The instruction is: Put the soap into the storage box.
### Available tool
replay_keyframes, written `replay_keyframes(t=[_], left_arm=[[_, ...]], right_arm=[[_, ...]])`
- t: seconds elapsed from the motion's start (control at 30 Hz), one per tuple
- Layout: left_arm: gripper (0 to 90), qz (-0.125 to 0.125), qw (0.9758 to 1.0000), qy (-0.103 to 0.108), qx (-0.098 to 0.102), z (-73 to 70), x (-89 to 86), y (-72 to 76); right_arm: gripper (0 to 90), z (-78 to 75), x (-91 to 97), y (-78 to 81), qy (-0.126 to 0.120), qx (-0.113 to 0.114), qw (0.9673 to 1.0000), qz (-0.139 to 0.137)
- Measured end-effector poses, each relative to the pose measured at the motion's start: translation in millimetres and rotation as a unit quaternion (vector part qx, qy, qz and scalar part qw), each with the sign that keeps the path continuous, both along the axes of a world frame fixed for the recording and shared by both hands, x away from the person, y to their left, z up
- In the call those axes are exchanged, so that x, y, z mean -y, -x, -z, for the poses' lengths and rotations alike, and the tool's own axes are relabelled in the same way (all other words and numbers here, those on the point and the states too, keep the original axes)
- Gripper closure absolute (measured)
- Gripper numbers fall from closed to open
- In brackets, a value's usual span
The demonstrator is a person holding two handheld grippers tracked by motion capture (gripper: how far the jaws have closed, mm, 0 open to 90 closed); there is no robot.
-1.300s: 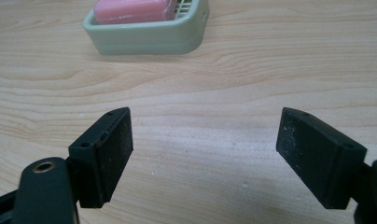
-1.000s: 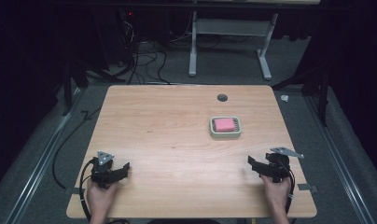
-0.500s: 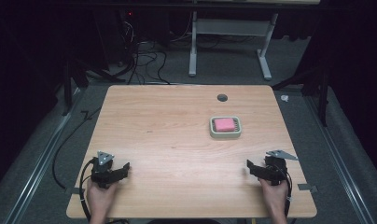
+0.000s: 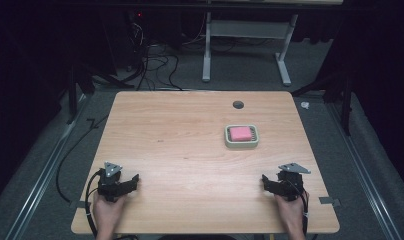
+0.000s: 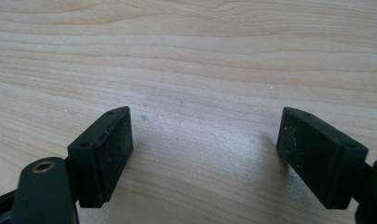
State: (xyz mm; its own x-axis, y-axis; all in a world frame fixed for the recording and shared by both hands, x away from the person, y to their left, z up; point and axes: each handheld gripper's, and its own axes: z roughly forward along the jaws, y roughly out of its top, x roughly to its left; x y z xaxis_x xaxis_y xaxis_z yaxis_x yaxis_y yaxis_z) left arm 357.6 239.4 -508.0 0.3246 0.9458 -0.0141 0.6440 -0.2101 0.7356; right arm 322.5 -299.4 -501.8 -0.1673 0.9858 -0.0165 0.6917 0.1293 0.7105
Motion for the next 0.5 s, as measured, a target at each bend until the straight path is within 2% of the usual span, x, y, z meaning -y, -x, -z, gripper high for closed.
replay_keyframes(t=[0.3, 0.5], left_arm=[[23.6, 0.001, 1.0000, 0.001, 0.001, 0.1, -0.1, 0.2], [23.6, 0.000, 1.0000, 0.001, 0.001, 0.2, -0.1, 0.1]], right_arm=[[17.9, 0.3, -1.5, 0.5, 0.001, 0.000, 0.9999, -0.015], [17.8, 0.4, -1.6, 0.5, -0.001, 0.000, 0.9999, -0.014]])
